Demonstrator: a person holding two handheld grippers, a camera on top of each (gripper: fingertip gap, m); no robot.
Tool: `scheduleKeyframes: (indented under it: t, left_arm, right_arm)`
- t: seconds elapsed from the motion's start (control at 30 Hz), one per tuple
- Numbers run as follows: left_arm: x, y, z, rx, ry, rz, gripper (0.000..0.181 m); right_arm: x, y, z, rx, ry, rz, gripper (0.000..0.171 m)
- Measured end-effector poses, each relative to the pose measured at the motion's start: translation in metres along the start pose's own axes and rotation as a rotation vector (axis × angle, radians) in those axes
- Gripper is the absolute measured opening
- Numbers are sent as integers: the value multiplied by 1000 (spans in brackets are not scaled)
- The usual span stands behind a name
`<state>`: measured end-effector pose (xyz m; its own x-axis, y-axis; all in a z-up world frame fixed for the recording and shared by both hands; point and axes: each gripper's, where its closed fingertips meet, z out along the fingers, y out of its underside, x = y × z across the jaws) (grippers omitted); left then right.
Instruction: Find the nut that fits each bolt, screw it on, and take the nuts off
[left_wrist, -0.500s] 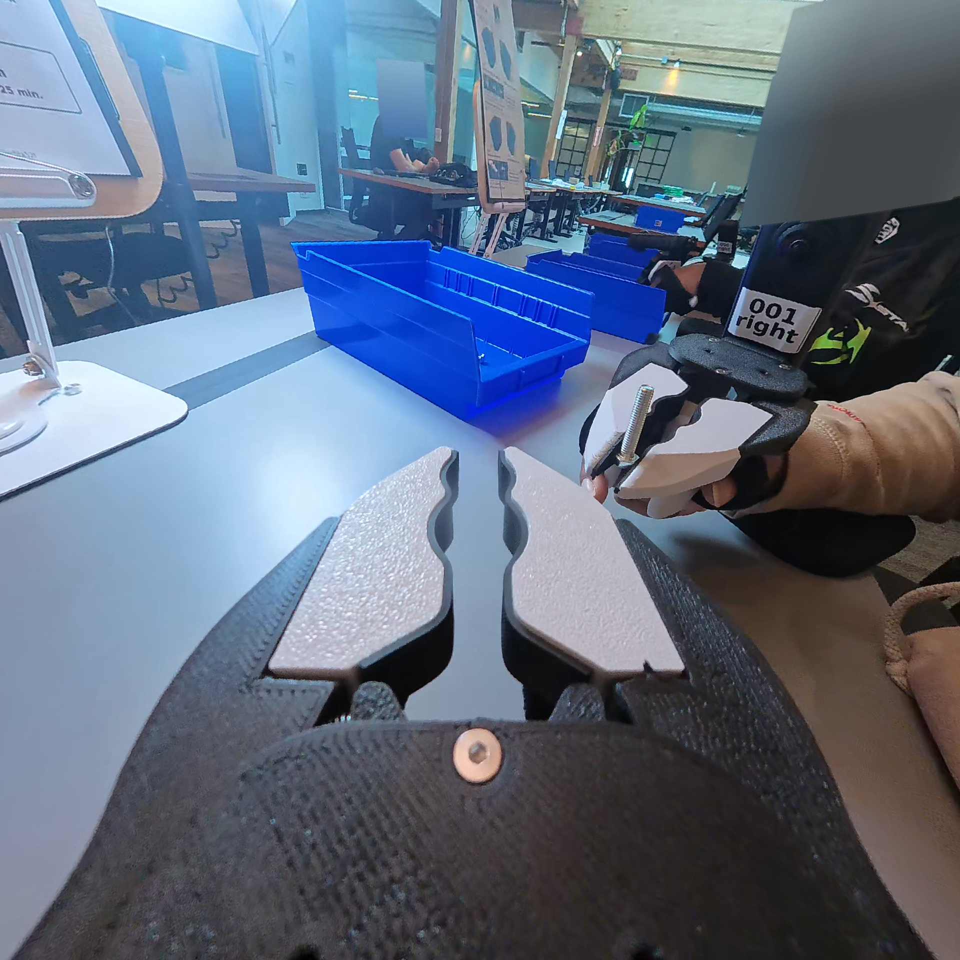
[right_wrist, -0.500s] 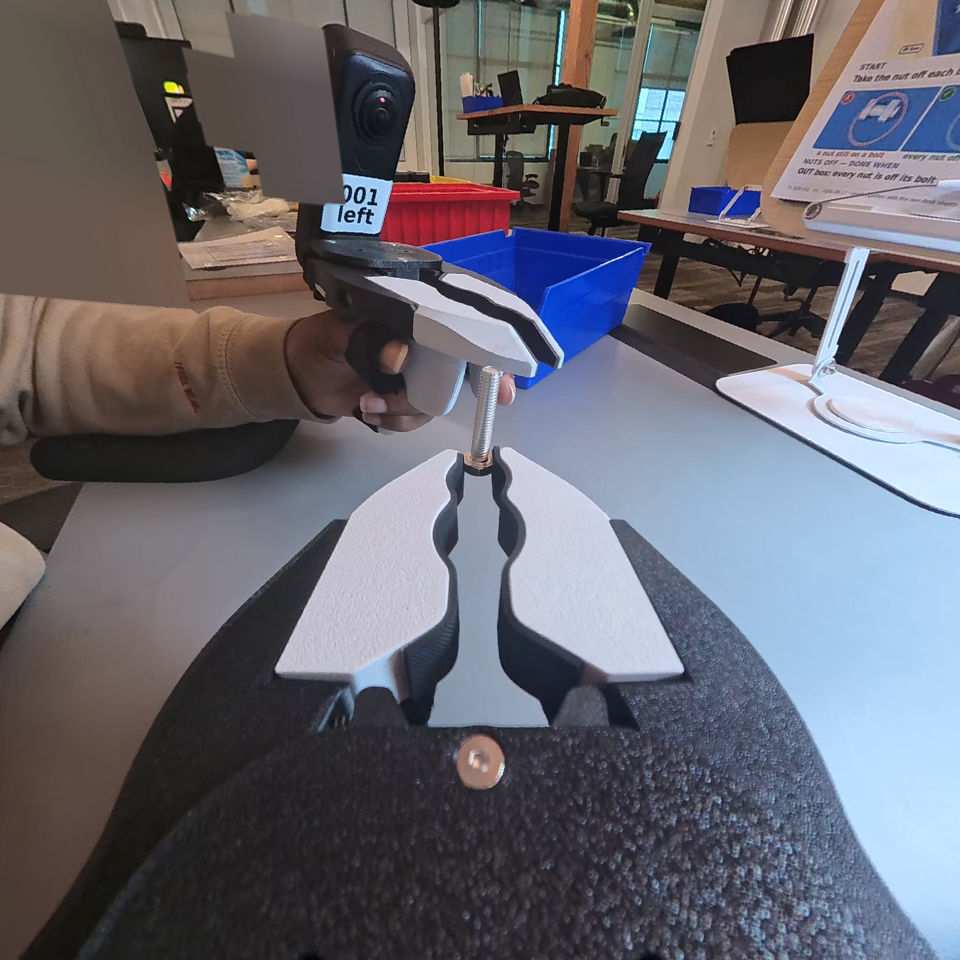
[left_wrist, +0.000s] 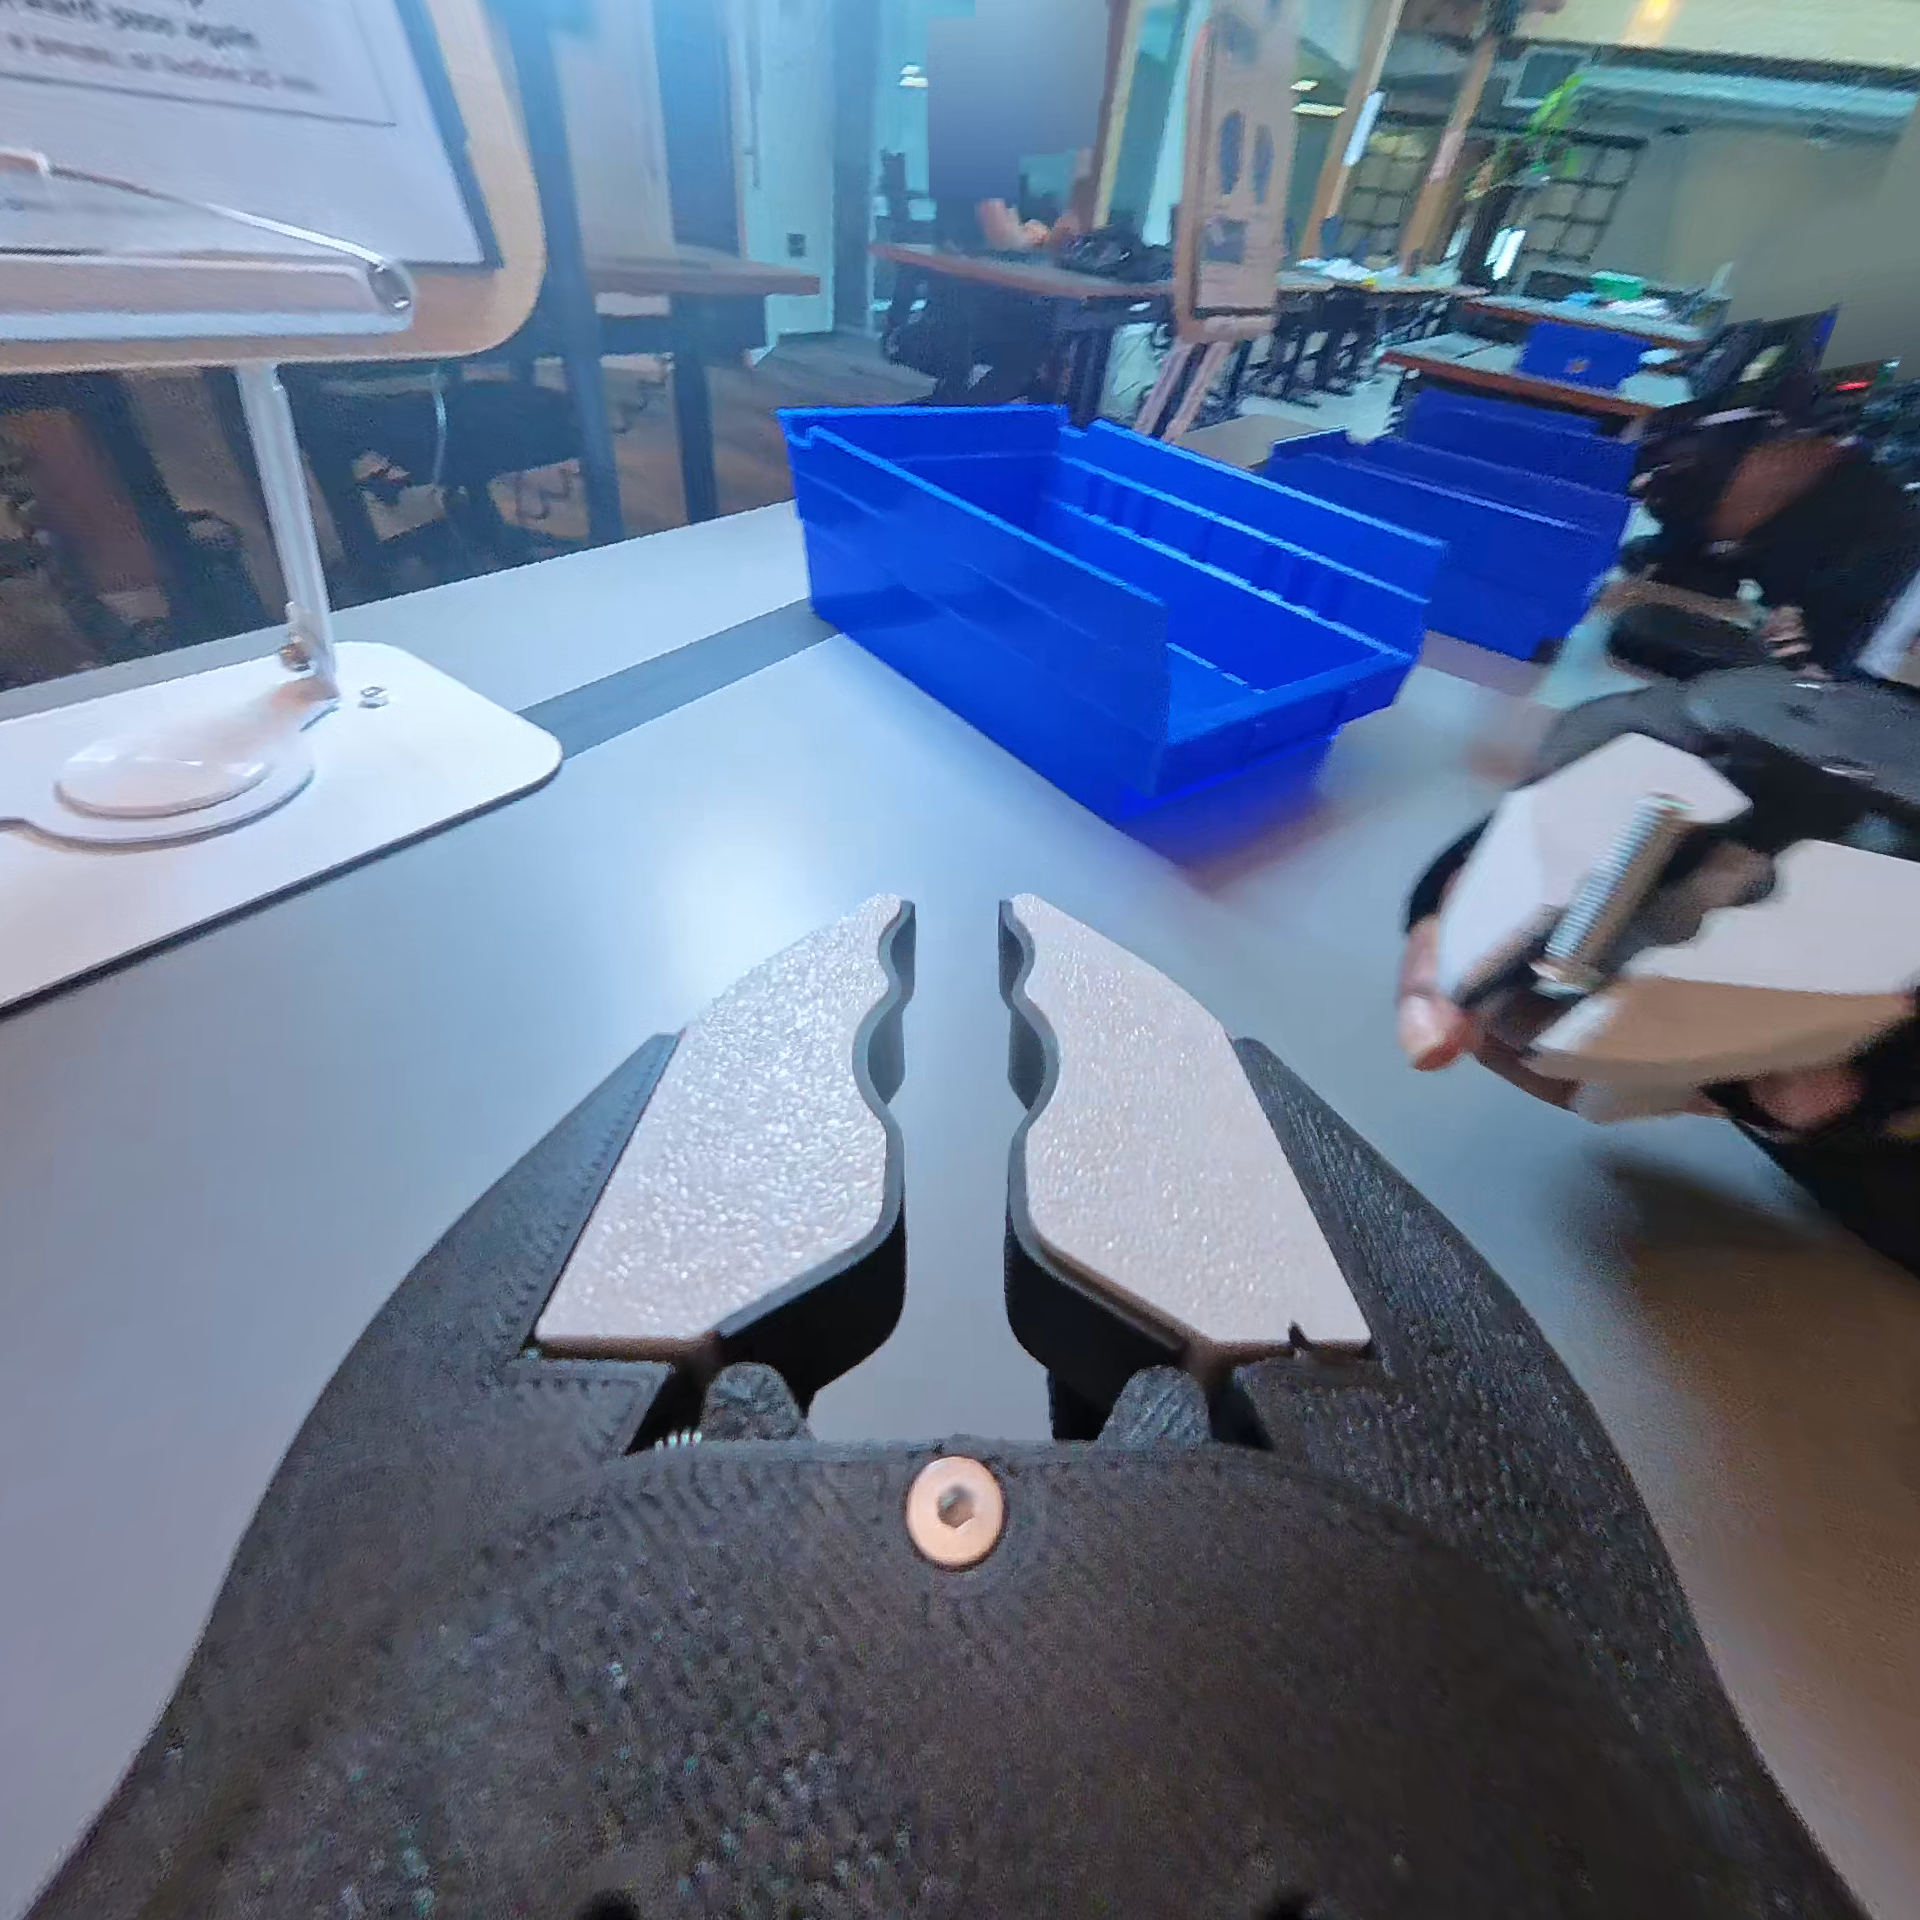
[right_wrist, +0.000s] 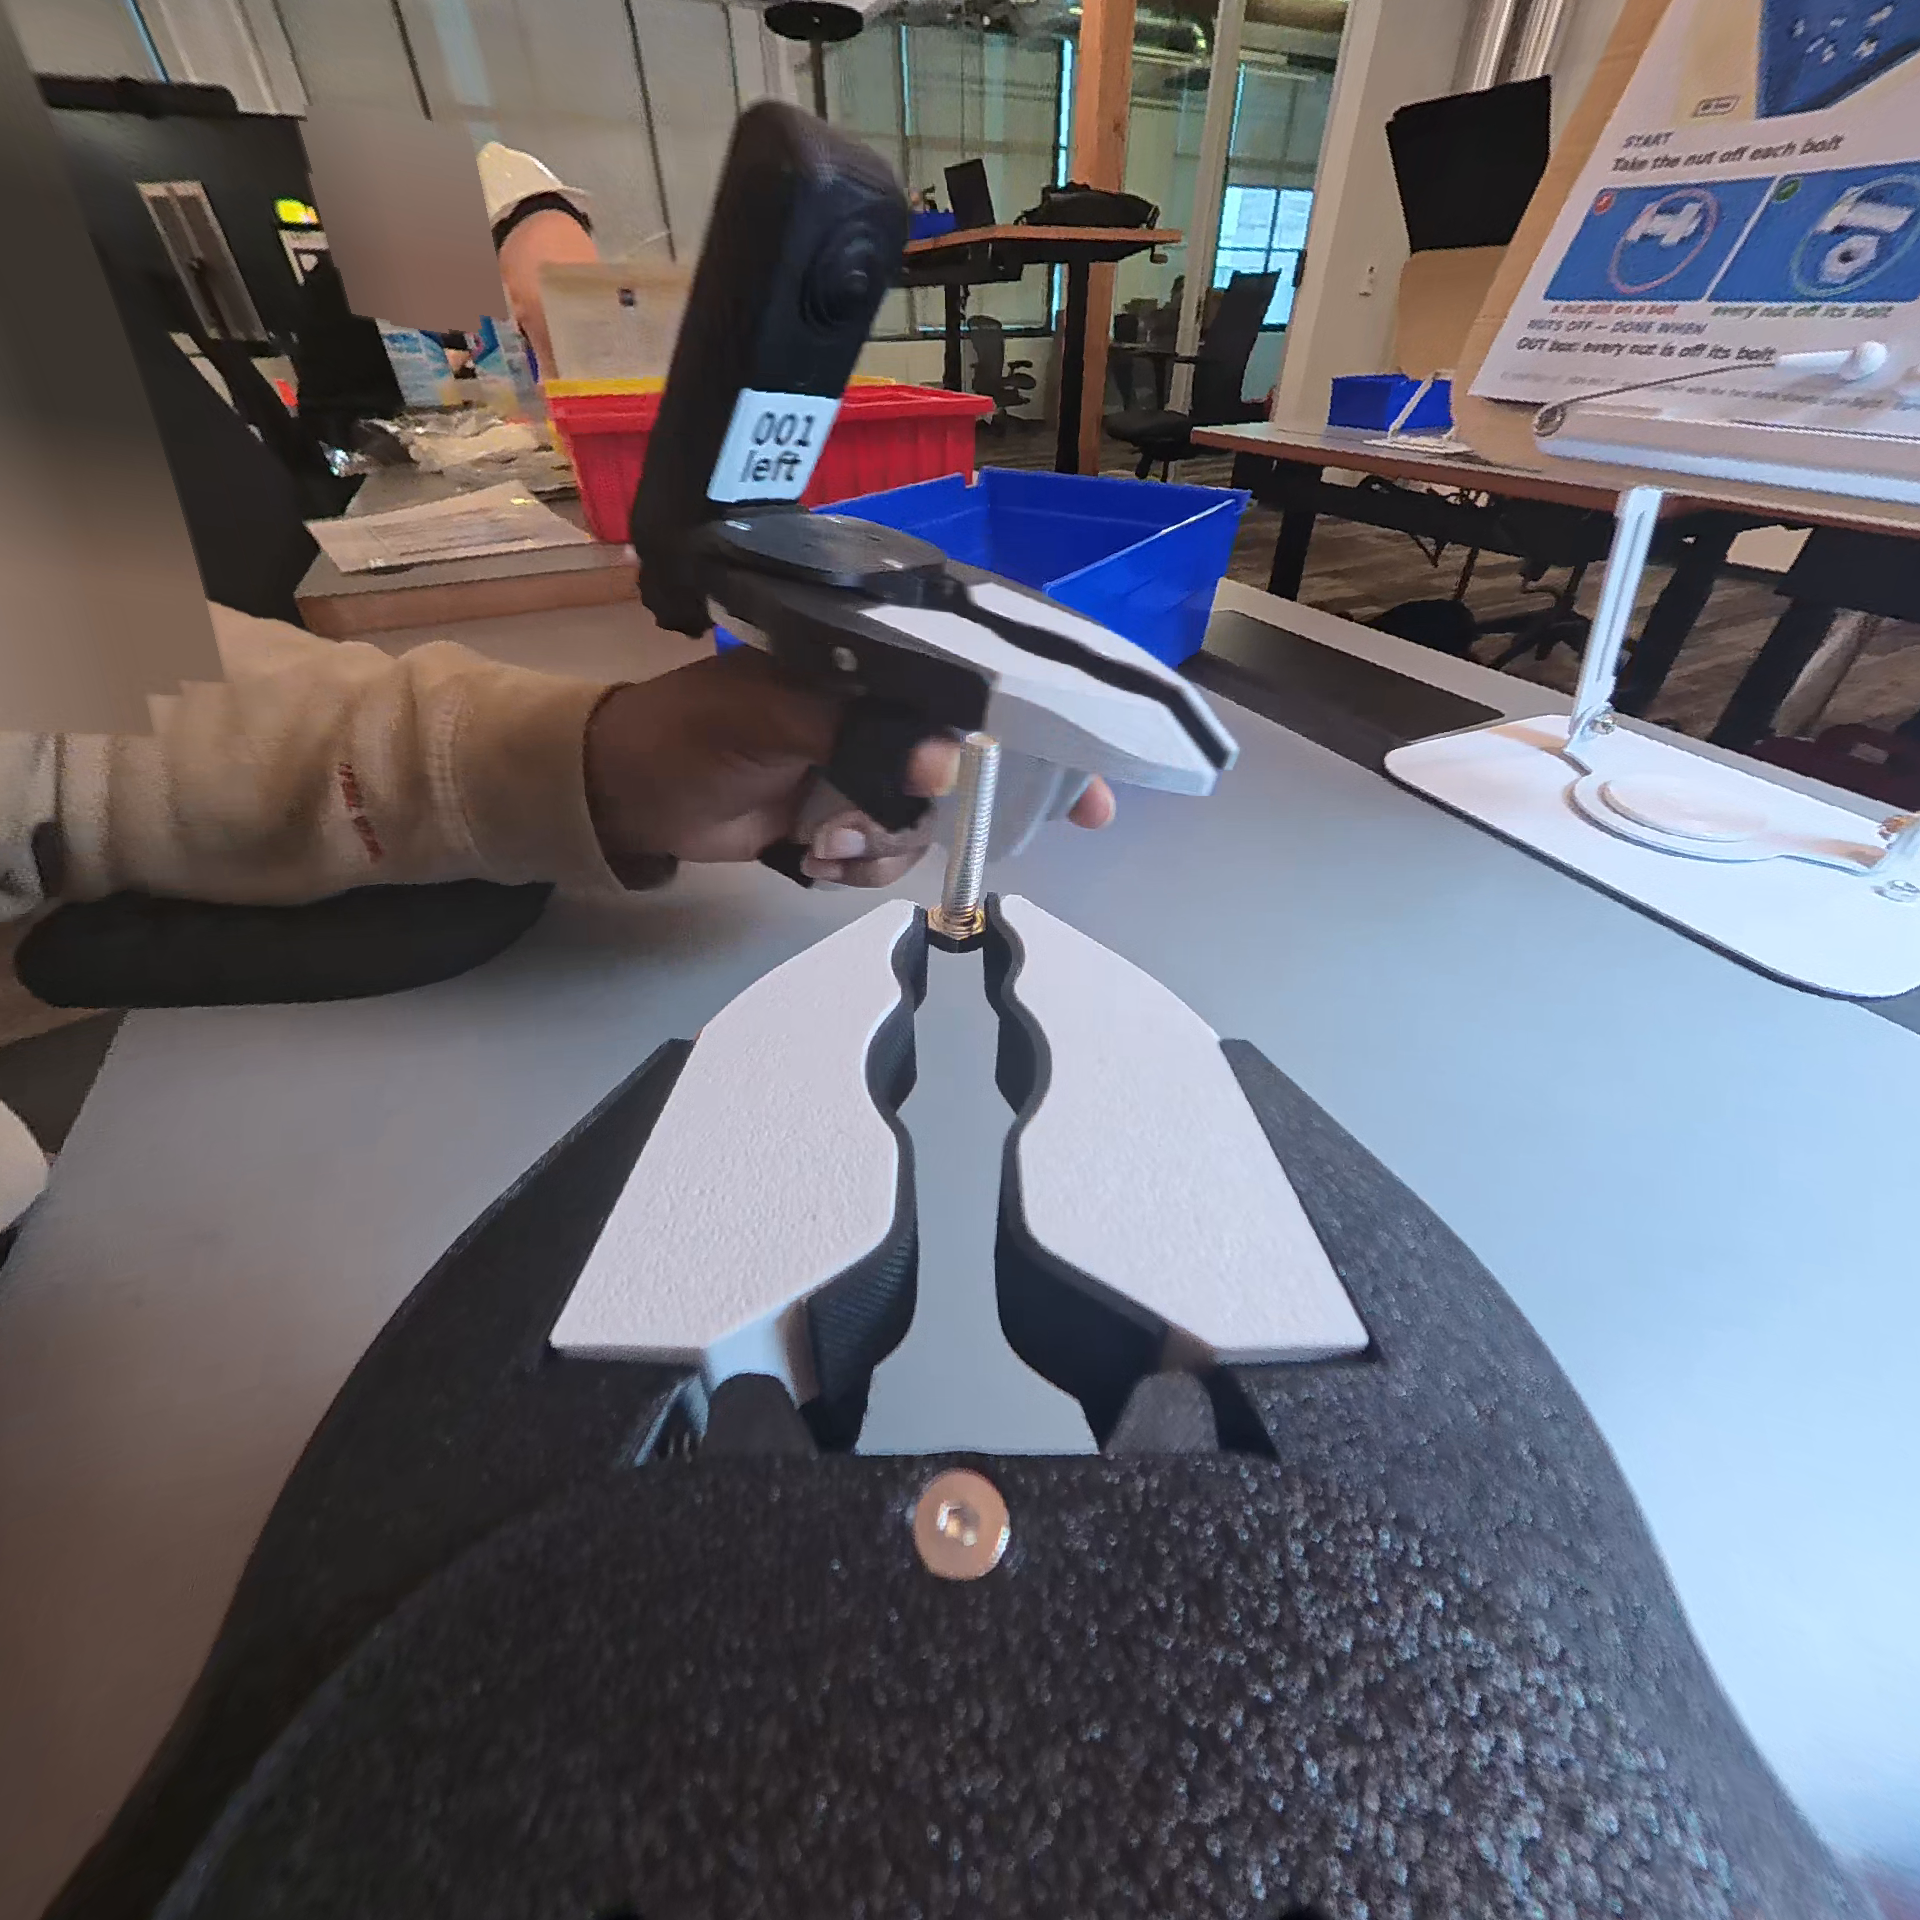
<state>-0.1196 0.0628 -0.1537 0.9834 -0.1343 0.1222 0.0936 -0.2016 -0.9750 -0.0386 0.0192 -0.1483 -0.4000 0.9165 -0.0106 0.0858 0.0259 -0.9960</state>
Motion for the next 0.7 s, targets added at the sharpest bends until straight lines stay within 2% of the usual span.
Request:
scheduleKeyframes:
  t: [0.2,0.43,0.57,0.7]
  left_arm:
    - [-74,-4,64,-74,-242,27,15]
    - [-167,1,153,-178,-536,-112,27]
    - [-201,4,183,-184,-673,-169,29]
    - [-218,10,199,-255,-766,-128,31]
  right_arm:
    - [15,0,-6,2,53,21,10]
    - [32,-5,-14,6,111,10,10]
    - [44,-16,-25,31,149,-1,10]
    - [50,-28,-37,60,163,-3,10]
